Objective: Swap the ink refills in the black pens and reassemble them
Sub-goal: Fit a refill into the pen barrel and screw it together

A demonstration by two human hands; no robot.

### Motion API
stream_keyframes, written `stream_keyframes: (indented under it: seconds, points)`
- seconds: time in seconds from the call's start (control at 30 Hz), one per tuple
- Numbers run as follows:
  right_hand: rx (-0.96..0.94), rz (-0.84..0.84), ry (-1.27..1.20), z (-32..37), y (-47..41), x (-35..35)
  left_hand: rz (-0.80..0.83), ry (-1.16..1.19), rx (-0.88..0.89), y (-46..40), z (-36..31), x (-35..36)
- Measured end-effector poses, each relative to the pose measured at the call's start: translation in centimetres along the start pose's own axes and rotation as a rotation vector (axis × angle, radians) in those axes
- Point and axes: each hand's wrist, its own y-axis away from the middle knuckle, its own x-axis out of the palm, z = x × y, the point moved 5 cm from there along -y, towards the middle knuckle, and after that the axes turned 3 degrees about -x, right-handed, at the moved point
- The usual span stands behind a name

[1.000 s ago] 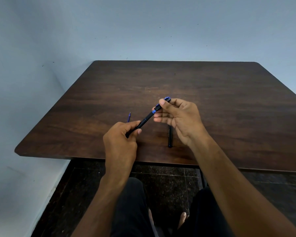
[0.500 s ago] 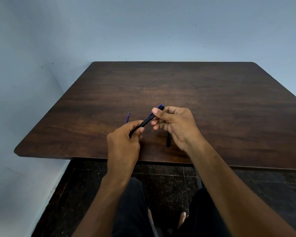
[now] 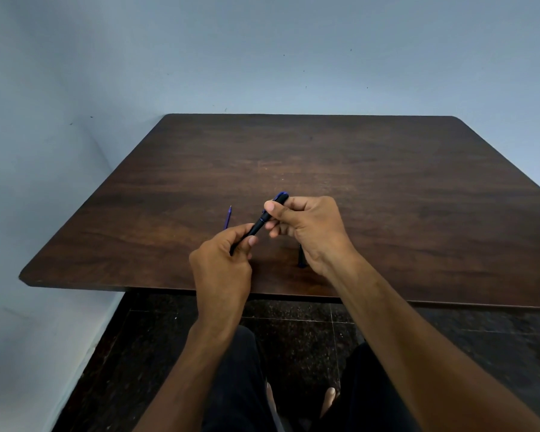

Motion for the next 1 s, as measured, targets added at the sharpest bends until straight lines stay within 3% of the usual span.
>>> stream_keyframes:
  seconds: [0.43, 1.0]
  points:
    - [0.077, 0.012, -0.143, -0.6, 0.4, 1.1, -0.057, 0.012, 0.071, -0.4, -0.9, -0.3]
    - [0.107, -0.083, -0.088, -0.6, 1.2, 0.7, -0.031, 0.04, 0.096, 0.1, -0.6, -0.2]
